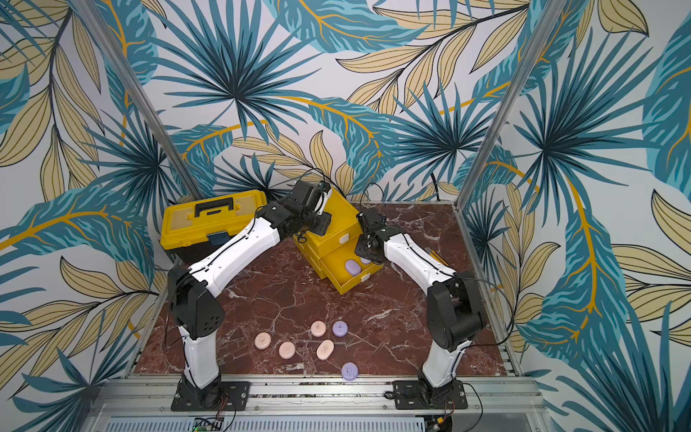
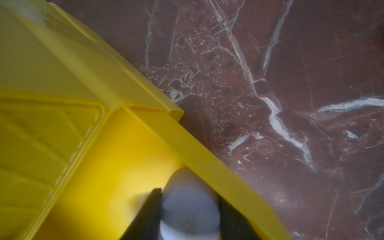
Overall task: Put the bluetooth earphones in the drawer according to color
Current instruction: Place the bluetooth earphone in the drawer.
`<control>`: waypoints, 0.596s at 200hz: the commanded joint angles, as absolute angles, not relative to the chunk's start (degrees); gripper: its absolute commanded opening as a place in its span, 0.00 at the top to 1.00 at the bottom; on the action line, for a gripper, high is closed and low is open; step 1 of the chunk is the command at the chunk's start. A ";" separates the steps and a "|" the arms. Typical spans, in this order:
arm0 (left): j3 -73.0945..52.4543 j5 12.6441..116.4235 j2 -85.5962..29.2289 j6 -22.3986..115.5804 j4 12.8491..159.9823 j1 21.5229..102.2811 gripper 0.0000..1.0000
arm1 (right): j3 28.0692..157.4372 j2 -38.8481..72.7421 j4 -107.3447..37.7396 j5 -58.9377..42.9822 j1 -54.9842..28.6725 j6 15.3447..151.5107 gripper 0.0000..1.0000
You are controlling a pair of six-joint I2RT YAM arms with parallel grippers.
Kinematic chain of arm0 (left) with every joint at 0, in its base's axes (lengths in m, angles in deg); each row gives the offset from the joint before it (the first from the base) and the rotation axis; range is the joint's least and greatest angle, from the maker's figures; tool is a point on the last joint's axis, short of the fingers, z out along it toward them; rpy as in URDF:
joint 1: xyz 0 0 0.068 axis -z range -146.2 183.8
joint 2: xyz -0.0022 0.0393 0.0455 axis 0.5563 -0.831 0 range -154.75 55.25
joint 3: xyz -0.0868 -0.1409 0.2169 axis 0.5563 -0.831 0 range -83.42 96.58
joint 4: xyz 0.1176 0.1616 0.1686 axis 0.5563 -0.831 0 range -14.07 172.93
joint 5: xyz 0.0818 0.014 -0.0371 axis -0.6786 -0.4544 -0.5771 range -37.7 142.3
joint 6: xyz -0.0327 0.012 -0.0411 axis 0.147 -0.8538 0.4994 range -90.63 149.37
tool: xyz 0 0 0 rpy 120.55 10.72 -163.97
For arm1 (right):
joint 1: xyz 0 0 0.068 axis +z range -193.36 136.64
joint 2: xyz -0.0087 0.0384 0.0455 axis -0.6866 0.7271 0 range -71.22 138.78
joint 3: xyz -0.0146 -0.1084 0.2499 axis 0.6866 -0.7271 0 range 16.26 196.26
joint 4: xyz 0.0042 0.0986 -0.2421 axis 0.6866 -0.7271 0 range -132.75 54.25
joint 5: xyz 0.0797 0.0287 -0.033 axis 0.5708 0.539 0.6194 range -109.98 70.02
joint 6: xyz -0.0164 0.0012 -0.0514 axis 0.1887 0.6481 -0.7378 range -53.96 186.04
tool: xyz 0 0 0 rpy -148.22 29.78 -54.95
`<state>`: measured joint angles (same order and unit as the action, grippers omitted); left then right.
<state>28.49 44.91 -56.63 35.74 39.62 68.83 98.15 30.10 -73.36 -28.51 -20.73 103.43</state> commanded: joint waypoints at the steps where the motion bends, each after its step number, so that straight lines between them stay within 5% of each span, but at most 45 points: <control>1: 29.16 45.71 -55.12 35.17 38.99 68.52 0.51 | 98.88 31.63 -74.69 -29.03 -21.18 102.61 0.61; 72: 29.04 45.80 -55.05 35.08 38.99 68.48 0.51 | 100.03 31.82 -74.92 -28.34 -21.52 101.88 0.41; 119: 29.00 45.80 -54.95 35.08 38.77 68.52 0.51 | 100.12 26.38 -76.04 -27.07 -21.39 101.51 0.39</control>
